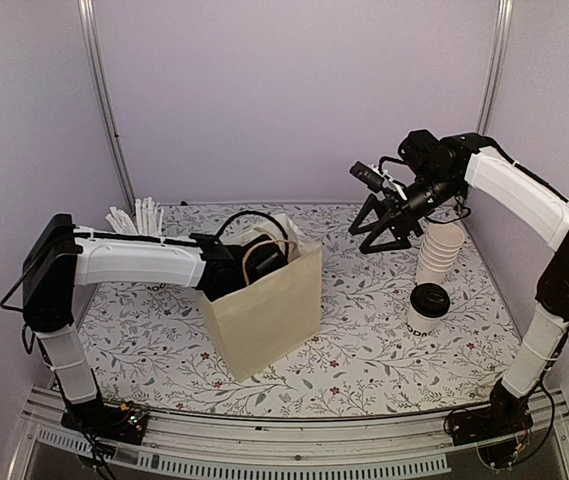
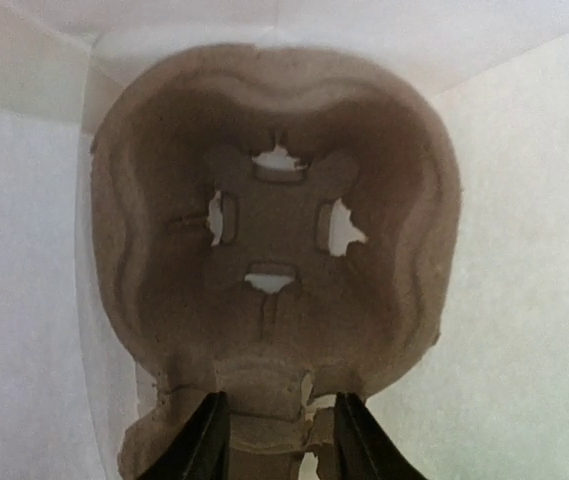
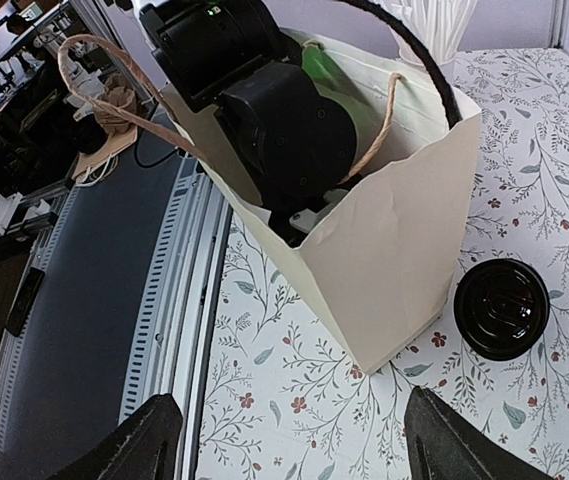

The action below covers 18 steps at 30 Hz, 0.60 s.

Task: Pack the takeout coffee

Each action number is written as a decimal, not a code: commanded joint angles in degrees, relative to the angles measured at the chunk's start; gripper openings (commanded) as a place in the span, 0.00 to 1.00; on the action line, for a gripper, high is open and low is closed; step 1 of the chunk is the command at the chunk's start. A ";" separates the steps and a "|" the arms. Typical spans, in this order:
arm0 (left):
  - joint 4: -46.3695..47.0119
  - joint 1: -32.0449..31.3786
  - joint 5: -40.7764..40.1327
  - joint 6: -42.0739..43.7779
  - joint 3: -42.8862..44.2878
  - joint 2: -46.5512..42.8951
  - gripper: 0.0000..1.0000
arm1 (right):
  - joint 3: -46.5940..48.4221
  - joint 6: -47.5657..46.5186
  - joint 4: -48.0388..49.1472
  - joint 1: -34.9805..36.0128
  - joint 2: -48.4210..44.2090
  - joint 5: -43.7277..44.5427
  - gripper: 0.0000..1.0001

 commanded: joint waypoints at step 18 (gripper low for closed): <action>-7.72 0.02 1.32 1.81 14.02 -12.34 0.66 | -1.32 -0.13 -0.76 0.62 -0.90 1.18 0.80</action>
